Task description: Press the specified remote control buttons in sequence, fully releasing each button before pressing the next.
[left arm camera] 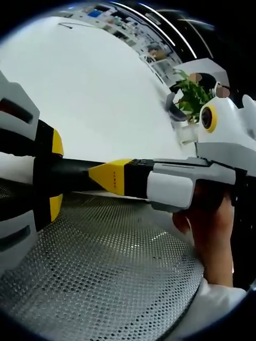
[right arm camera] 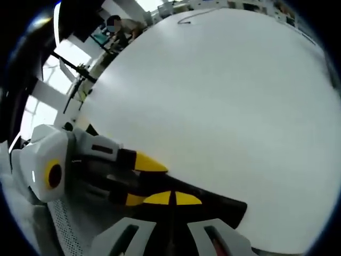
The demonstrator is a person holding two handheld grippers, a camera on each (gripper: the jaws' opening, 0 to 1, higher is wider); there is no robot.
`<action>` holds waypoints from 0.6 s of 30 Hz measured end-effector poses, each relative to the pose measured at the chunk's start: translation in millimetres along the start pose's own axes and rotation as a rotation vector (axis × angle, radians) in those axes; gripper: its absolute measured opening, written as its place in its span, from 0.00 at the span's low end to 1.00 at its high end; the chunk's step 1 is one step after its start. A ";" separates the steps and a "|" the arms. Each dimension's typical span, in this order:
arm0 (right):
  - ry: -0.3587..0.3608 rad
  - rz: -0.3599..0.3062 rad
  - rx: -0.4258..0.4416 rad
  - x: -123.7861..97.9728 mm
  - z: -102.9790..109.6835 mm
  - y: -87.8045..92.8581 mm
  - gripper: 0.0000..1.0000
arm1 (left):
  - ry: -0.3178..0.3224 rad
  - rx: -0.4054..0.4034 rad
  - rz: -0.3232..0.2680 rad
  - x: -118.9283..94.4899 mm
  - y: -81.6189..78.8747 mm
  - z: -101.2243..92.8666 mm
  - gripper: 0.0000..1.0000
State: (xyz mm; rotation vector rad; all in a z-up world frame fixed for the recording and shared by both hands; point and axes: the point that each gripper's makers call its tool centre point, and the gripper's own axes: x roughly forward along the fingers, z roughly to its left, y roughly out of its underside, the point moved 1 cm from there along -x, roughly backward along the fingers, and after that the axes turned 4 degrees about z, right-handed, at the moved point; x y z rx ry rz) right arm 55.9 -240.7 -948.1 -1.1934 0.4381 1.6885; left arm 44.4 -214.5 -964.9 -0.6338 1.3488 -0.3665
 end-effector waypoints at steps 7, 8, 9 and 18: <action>-0.017 -0.002 -0.004 2.1 2.2 -1.2 0.00 | -0.001 -0.004 0.005 0.0 -0.1 0.0 0.25; -0.016 0.003 -0.007 2.8 3.2 -0.8 0.00 | -0.001 -0.007 0.006 0.0 -0.1 0.1 0.25; -0.015 0.006 -0.011 3.3 3.4 -0.5 0.00 | -0.001 -0.007 0.006 0.2 0.1 0.1 0.25; 0.004 0.011 -0.037 7.0 1.3 1.2 0.00 | -0.005 -0.020 0.011 0.2 -0.1 0.2 0.24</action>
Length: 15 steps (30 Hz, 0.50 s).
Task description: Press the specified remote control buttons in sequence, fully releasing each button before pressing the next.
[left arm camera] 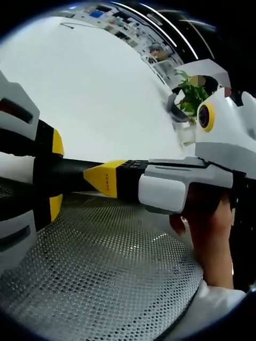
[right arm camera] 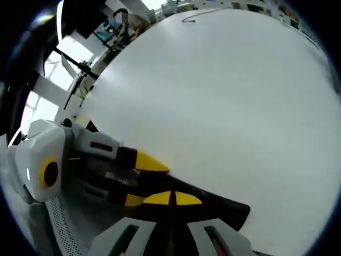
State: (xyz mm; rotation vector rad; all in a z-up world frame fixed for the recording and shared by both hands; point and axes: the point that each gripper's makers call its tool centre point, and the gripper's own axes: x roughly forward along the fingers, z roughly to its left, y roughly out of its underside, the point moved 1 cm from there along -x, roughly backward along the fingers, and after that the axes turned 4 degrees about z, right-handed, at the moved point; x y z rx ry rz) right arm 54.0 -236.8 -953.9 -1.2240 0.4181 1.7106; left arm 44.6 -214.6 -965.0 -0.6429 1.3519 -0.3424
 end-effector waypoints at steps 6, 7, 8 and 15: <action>0.013 0.000 0.001 0.4 -0.6 -0.5 0.00 | 0.009 -0.022 -0.004 0.0 -0.1 0.7 0.24; 0.014 0.004 0.014 0.6 -1.0 -1.0 0.00 | 0.010 -0.021 -0.005 0.0 0.0 0.8 0.24; 0.018 0.012 0.038 0.9 -1.0 -1.3 0.00 | 0.010 -0.021 -0.006 0.0 -0.1 0.8 0.24; 0.090 0.056 0.058 2.9 -1.2 -3.4 0.00 | 0.017 -0.060 -0.005 0.0 -0.8 1.2 0.24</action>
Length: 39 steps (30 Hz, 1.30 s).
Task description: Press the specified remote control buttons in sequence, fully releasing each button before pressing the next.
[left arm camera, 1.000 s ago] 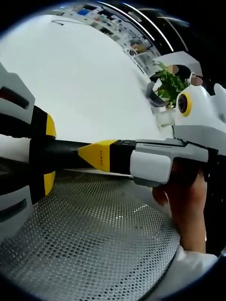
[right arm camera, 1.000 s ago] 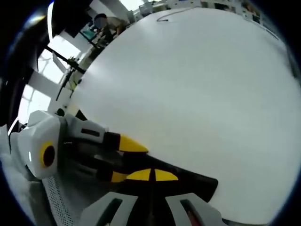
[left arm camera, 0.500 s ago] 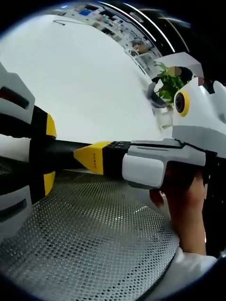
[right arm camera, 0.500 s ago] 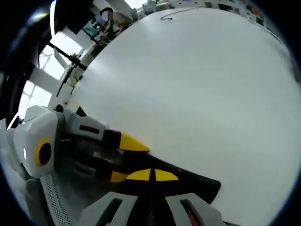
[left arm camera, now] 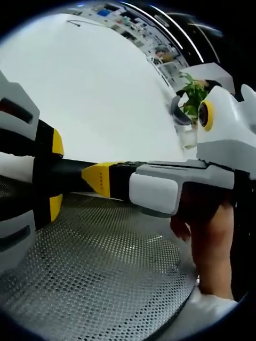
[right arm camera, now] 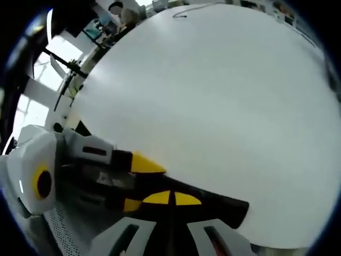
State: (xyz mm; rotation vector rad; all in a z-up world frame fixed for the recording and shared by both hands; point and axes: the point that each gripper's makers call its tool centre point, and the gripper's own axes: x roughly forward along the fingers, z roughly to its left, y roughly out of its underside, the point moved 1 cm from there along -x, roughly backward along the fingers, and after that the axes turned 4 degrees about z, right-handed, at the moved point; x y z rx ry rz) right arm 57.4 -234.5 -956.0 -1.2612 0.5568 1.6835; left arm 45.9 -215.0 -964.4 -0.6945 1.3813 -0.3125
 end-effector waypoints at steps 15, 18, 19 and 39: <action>0.026 -0.101 0.094 -3.3 -1.5 2.4 0.00 | -0.004 0.045 -0.003 -0.4 2.1 -1.2 0.24; 0.036 -0.094 0.097 -1.6 -0.2 1.3 0.00 | -0.002 0.044 0.001 -0.5 1.8 -0.8 0.24; 0.050 -0.091 0.081 -1.2 0.2 1.3 0.00 | 0.003 0.043 0.006 -0.5 1.7 -0.5 0.24; 0.209 -0.253 0.188 -32.5 1.6 -7.3 0.00 | 0.004 0.095 0.045 -1.5 3.2 -1.8 0.24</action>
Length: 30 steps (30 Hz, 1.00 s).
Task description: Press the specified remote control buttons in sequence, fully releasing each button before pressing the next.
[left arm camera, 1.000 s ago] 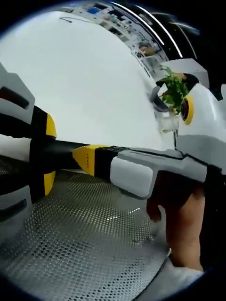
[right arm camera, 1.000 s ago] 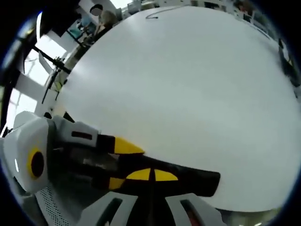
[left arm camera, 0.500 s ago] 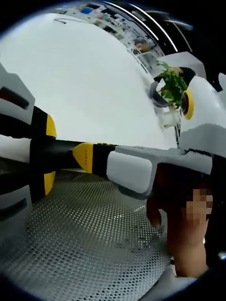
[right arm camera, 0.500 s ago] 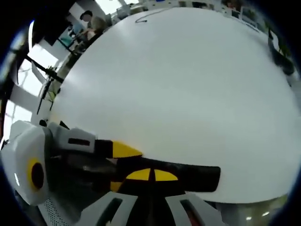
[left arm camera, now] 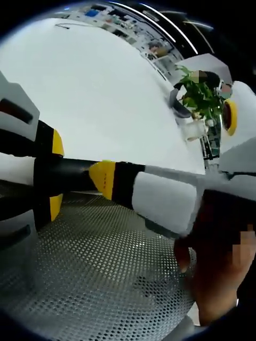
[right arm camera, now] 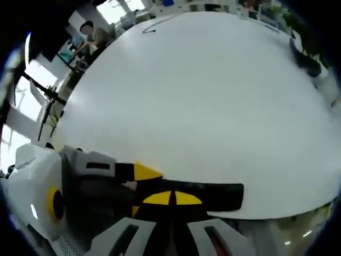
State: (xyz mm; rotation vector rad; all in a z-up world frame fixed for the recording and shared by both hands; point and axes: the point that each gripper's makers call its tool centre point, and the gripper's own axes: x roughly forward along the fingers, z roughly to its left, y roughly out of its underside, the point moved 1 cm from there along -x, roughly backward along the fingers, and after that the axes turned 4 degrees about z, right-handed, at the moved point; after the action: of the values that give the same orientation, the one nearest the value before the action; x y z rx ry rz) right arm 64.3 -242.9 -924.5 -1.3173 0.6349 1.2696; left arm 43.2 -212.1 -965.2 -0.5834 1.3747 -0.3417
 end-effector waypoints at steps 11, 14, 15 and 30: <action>0.168 -0.368 0.018 -52.3 -19.2 -24.4 0.00 | -0.028 0.065 0.023 0.3 1.1 -1.9 0.24; 0.217 -0.449 0.043 -66.9 -30.1 -27.6 0.00 | -0.036 0.115 0.033 0.5 1.4 -2.1 0.24; 0.219 -0.480 0.046 -71.3 -31.4 -29.8 0.00 | -0.033 0.120 0.033 0.7 1.4 -1.8 0.24; 0.195 -0.704 0.033 -95.8 -36.8 -53.6 0.47 | 0.024 0.174 0.004 0.2 1.9 1.2 0.24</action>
State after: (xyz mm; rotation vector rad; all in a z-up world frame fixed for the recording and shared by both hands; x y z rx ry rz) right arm 98.4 -295.4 -827.1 -1.4683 0.2718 0.5609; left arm 44.1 -210.4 -966.4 -0.4336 1.3537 -0.4611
